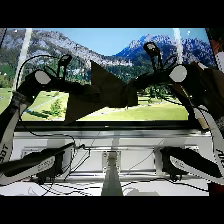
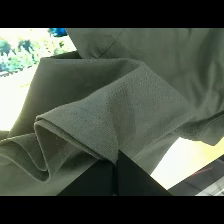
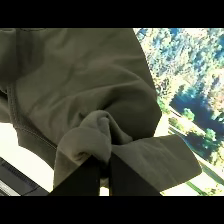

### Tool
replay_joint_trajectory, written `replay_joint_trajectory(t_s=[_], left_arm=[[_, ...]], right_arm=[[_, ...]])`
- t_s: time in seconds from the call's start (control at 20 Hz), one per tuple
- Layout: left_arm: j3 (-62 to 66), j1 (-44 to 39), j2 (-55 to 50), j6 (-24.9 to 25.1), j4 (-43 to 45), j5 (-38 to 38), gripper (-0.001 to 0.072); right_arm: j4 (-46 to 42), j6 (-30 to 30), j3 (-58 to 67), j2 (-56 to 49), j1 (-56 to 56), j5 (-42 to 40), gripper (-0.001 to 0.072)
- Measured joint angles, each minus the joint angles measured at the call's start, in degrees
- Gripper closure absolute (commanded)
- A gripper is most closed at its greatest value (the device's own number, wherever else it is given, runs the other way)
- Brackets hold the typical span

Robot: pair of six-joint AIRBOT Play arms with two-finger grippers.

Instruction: Fold the clothes and pants, and hang the long-sleeved shirts on hangers.

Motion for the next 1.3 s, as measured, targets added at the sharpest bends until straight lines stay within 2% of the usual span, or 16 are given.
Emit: replay_joint_trajectory(t_s=[0.55, 0.9, 1.3], left_arm=[[0.0, 0.0, 0.0, 0.0, -0.3, 0.7, 0.0692], [0.0, 0.0, -0.1, 0.0, -8.7, 2.6, 0.0692], [0.2, -0.1, -0.1, 0.5, -11.9, 2.9, 0.0692]], right_arm=[[0.0, 0.0, 0.0, 0.0, 0.0, 0.0, 0.0686], [0.0, 0.0, 0.0, 0.0, 0.0, 0.0, 0.0686], [0.0, 0.0, 1.4, 0.1, 0.0, 0.2, 0.0685]])
